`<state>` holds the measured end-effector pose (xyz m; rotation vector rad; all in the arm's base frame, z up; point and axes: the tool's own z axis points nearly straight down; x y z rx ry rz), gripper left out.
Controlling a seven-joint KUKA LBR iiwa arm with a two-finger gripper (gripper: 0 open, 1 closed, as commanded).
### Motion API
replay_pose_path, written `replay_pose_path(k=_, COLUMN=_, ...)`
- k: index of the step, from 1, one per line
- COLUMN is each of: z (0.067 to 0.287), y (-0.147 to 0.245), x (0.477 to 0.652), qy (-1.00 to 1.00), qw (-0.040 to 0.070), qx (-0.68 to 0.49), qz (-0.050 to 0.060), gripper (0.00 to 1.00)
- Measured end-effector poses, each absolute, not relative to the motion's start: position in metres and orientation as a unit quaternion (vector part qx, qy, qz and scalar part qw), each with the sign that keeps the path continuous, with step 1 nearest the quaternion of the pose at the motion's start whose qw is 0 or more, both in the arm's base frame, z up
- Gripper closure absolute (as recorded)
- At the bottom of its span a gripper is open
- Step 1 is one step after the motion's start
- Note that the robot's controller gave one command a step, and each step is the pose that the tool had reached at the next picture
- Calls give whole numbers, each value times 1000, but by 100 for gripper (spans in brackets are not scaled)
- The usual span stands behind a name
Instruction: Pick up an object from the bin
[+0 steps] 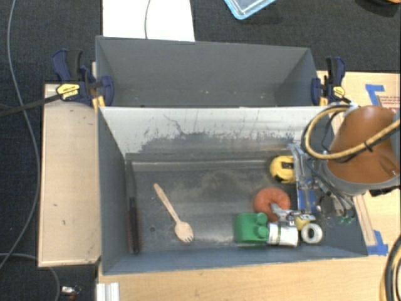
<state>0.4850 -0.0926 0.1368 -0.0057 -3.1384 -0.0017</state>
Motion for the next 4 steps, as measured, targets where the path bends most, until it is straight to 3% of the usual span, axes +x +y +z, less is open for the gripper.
replay_pose_path(k=1, z=139, y=-93, x=486, qy=-1000, qw=-1, qx=0, qz=0, gripper=0)
replay_pose_path(k=2, z=131, y=-93, x=499, qy=-1000, qw=-3, qx=5, qz=0, gripper=0)
replay_pose_path(k=3, z=97, y=-76, x=491, qy=-991, qw=-5, qx=134, qz=2, gripper=0)
replay_pose_path(k=4, z=84, y=-96, x=491, qy=-984, qw=-4, qx=176, qz=1, gripper=0)
